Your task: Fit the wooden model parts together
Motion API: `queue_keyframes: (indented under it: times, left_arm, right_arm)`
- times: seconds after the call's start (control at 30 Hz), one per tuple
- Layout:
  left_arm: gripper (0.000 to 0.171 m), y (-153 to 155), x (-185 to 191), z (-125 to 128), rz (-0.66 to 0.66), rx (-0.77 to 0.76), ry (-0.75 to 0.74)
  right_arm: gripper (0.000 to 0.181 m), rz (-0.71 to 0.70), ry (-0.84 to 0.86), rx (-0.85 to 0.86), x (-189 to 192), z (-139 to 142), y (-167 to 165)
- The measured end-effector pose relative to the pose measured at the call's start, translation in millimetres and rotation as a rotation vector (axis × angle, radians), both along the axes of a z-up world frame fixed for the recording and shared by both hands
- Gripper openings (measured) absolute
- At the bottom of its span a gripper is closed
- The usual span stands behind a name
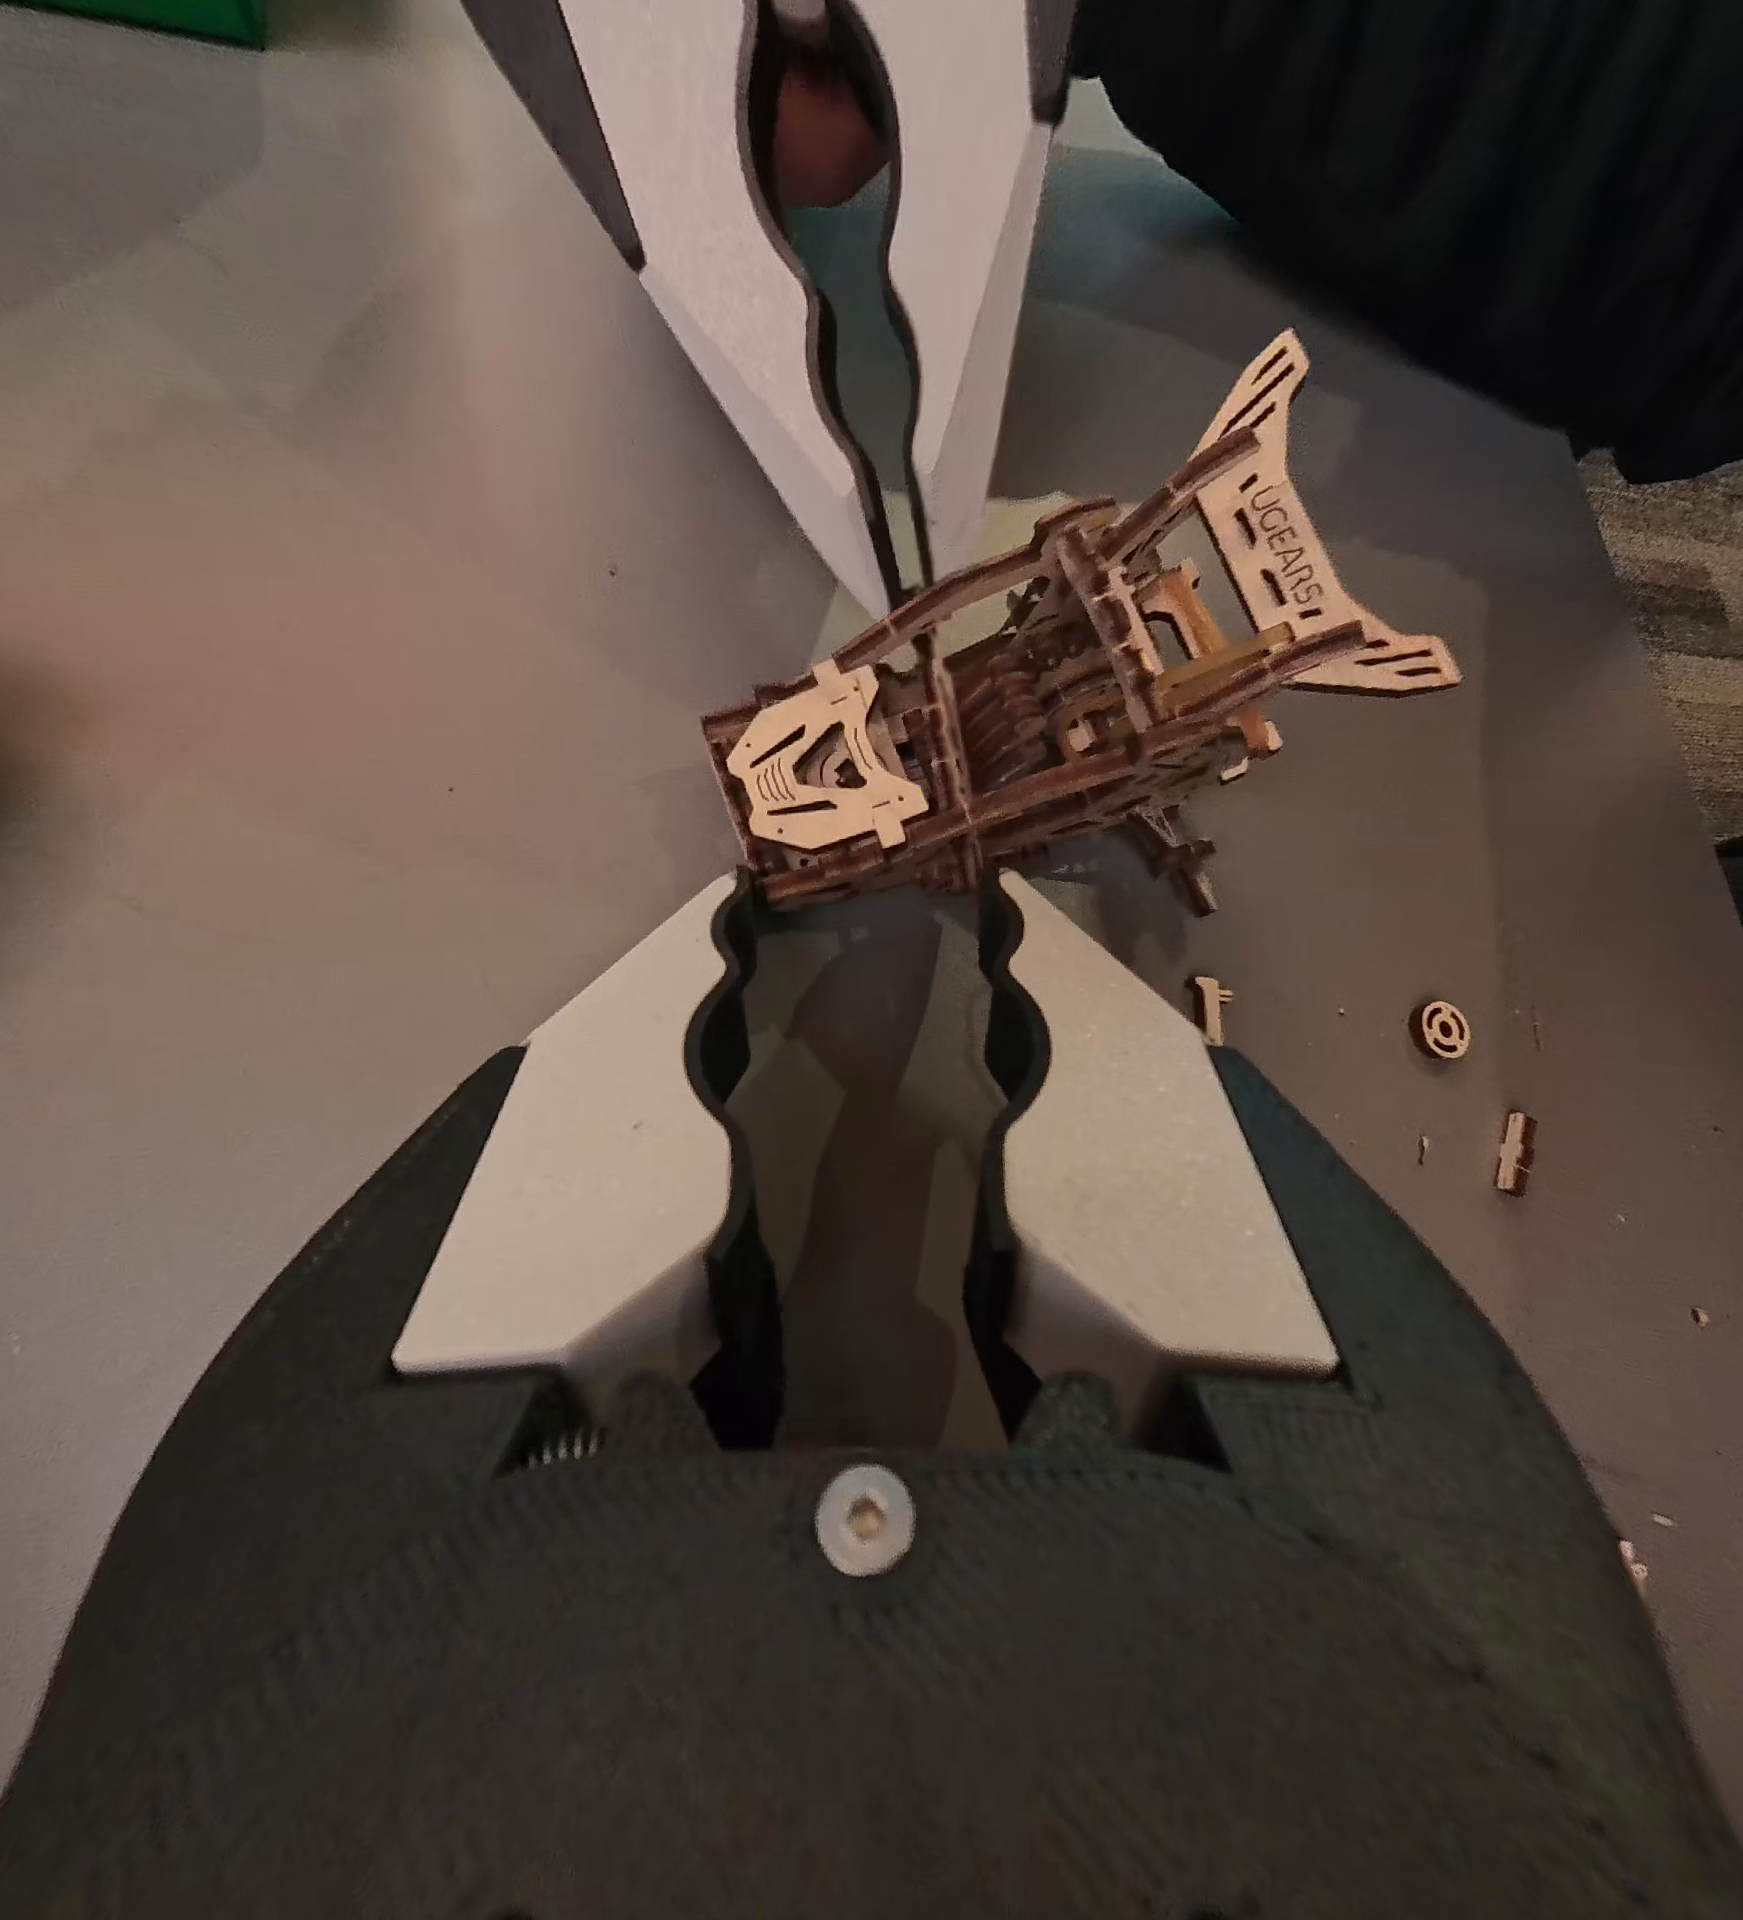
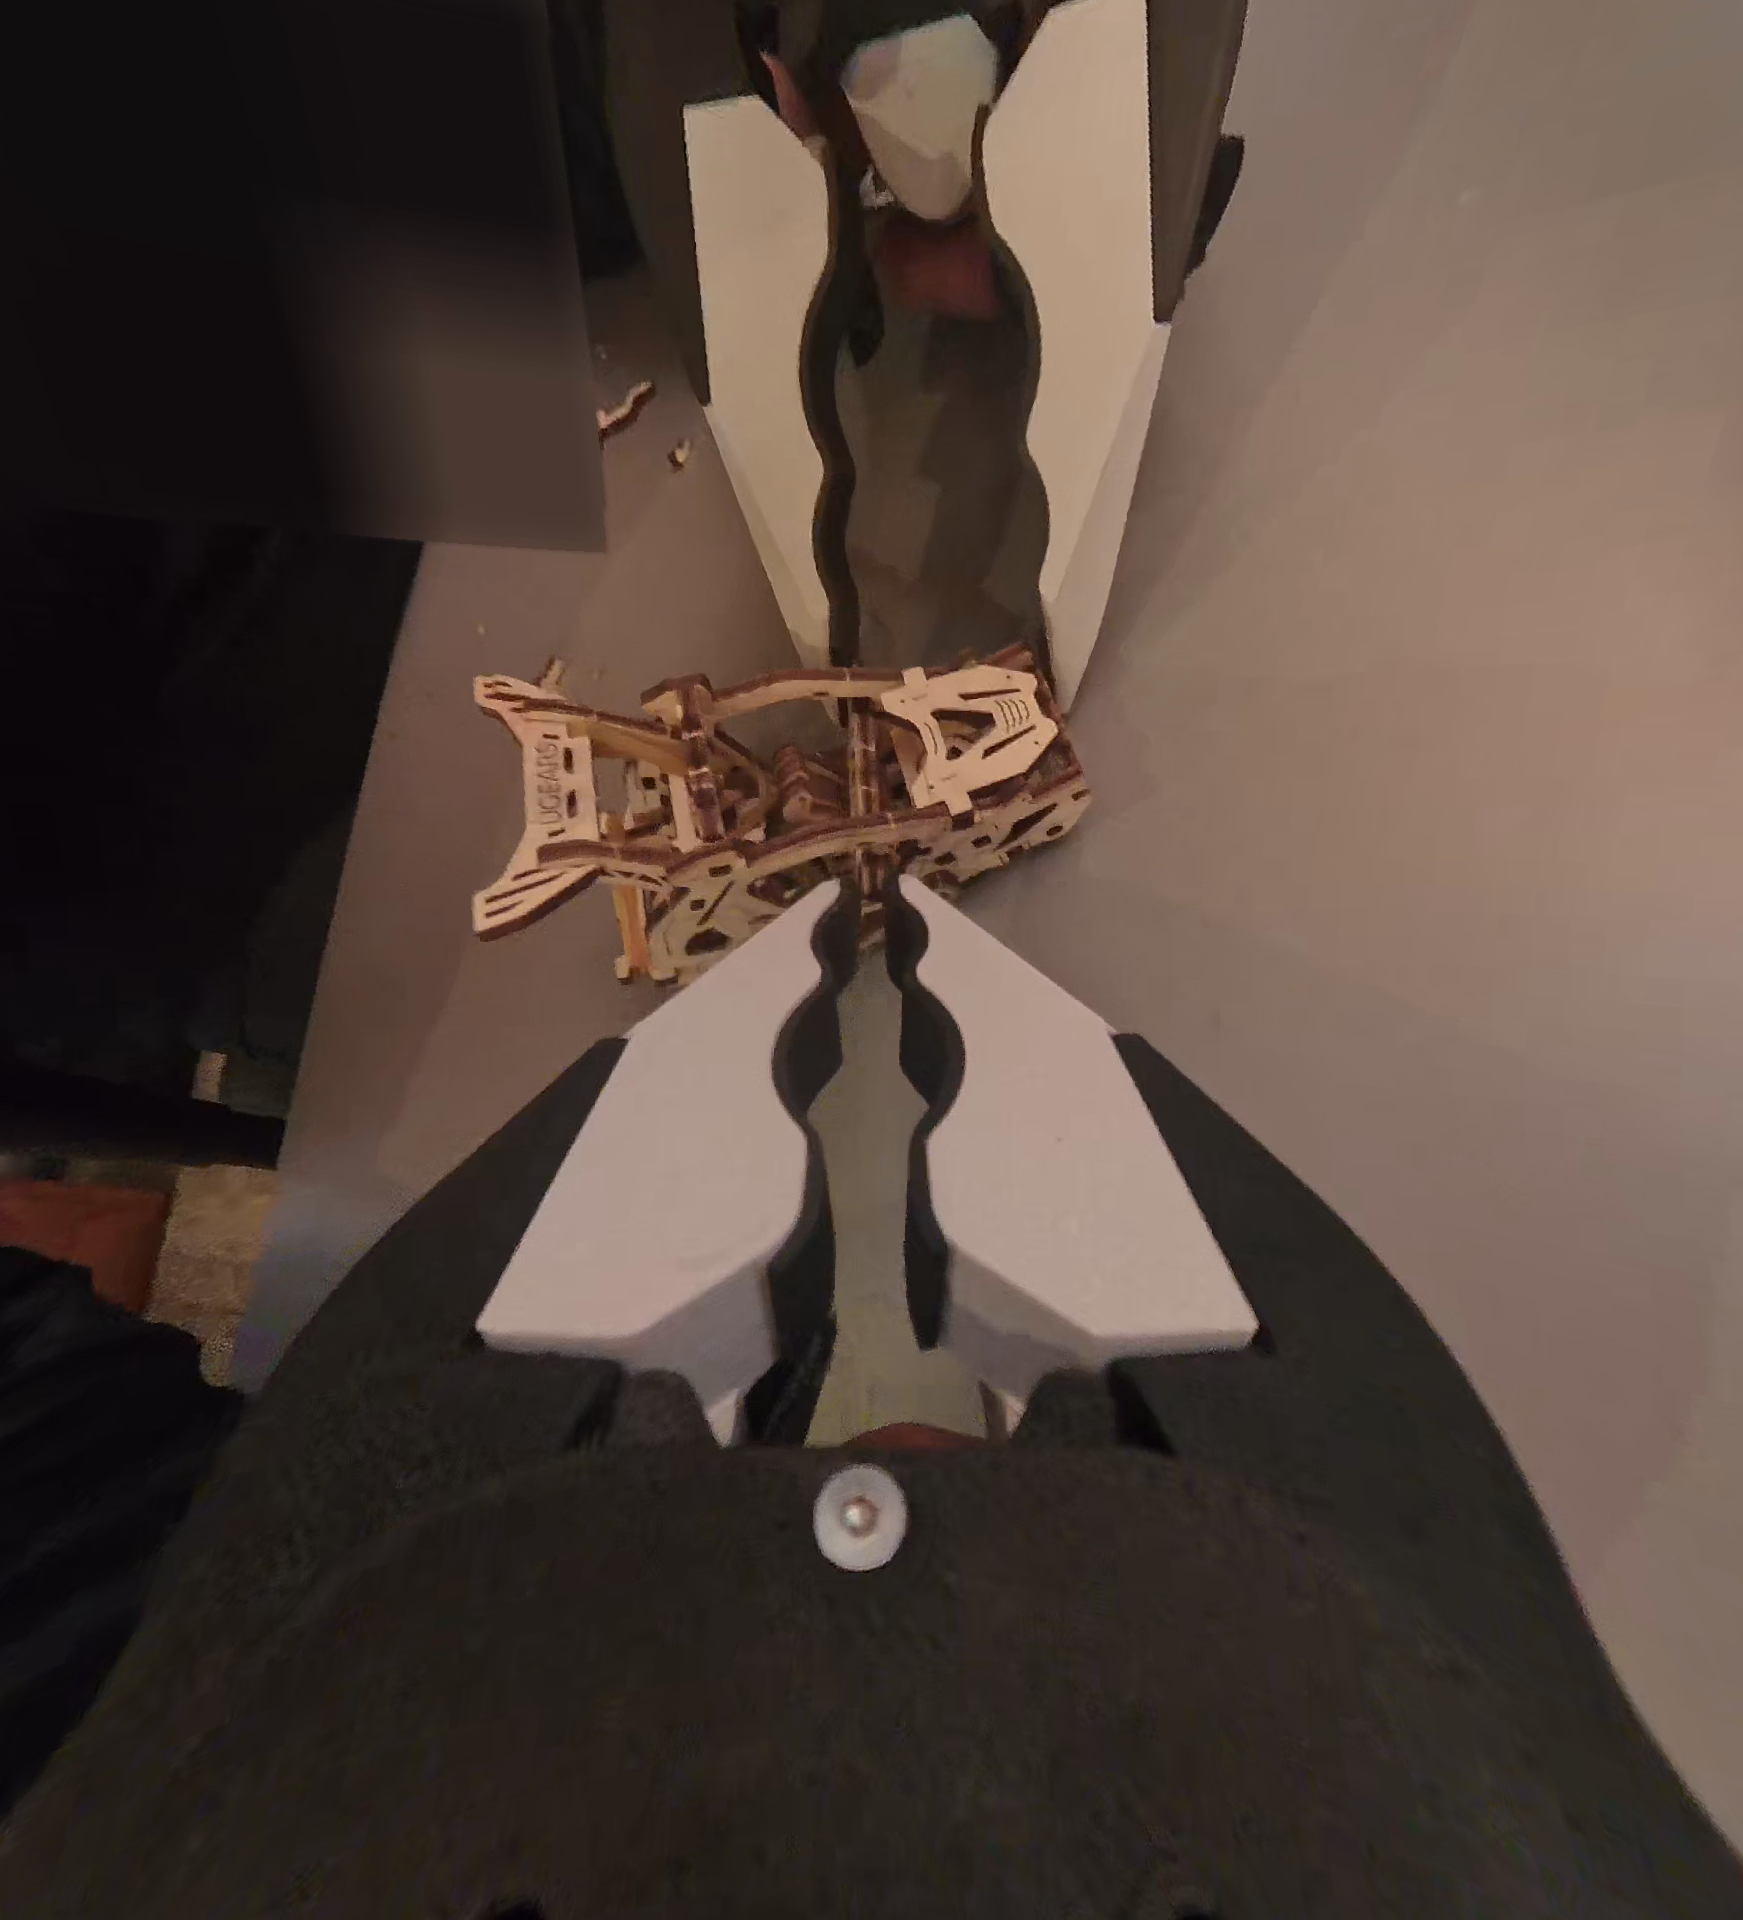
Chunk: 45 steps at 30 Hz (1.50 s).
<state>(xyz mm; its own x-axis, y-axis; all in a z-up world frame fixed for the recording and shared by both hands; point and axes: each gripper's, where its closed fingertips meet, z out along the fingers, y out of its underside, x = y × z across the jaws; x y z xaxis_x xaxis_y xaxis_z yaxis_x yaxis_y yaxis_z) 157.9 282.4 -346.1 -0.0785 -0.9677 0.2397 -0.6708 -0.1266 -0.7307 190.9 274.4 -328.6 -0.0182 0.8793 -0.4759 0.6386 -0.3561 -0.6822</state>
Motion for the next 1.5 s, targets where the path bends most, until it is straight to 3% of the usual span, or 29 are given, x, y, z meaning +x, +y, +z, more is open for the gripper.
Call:
queue_keyframes:
  times: [0.27,0.67,1.07,1.5]
  left_arm:
    - [0.045,-2.8,0.1,0.8,-0.011,-0.012,-0.003]
    - [0.042,-1.0,0.1,0.1,0.0,0.004,0.0]
    - [0.042,0.7,1.3,-0.1,0.011,0.01,-0.001]
    - [0.042,1.6,2.6,-0.9,0.012,0.059,0.005]
  right_arm:
    - [0.001,0.006,-0.016,0.116,-0.3,-2.4,5.3]
    - [0.001,0.014,-0.009,0.152,-3.4,-2.1,7.0]
    - [0.001,-0.007,-0.014,0.143,-2.7,-3.3,11.6]
    - [0.001,-0.042,-0.017,-0.001,-3.0,-3.7,13.3]
